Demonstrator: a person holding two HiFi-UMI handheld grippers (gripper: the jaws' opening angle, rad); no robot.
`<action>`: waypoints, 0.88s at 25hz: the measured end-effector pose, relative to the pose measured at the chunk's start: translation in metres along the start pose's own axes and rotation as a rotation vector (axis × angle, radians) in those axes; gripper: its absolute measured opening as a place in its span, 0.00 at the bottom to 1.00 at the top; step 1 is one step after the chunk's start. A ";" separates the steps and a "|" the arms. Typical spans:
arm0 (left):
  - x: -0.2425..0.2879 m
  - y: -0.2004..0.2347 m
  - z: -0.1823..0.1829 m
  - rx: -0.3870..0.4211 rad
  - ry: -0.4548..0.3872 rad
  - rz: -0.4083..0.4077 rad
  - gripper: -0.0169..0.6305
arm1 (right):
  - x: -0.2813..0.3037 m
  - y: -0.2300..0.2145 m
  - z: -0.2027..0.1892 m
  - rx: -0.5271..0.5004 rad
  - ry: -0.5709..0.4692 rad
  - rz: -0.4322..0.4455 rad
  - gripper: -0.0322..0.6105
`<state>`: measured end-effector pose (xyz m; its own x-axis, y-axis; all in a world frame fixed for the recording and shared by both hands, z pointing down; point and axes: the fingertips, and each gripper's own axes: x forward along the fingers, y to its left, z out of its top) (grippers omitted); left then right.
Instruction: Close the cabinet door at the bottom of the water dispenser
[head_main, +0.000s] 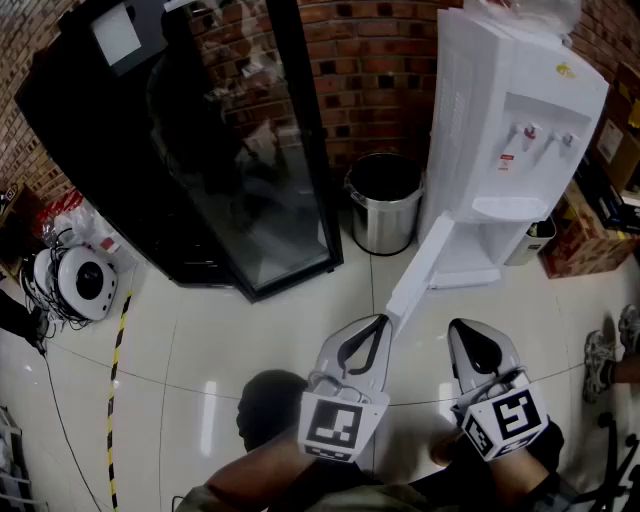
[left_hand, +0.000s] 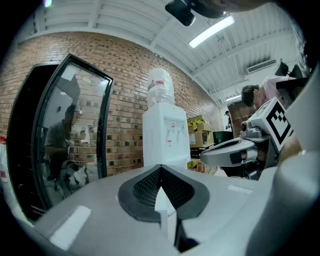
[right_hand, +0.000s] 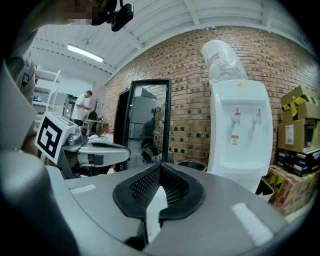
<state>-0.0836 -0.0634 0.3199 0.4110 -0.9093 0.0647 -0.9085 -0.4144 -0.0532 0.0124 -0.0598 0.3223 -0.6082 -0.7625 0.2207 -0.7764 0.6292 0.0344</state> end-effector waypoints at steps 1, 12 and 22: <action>0.002 0.001 -0.003 -0.001 0.004 0.003 0.03 | 0.004 -0.001 0.000 -0.002 0.002 0.004 0.05; 0.025 0.029 -0.029 -0.007 0.070 0.042 0.03 | 0.054 0.005 -0.006 -0.028 0.047 0.070 0.10; 0.047 0.059 -0.057 0.058 0.154 0.063 0.03 | 0.116 0.015 -0.043 -0.060 0.186 0.131 0.22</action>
<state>-0.1221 -0.1284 0.3766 0.3334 -0.9189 0.2109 -0.9242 -0.3627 -0.1193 -0.0628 -0.1324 0.3905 -0.6582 -0.6362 0.4024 -0.6780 0.7333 0.0505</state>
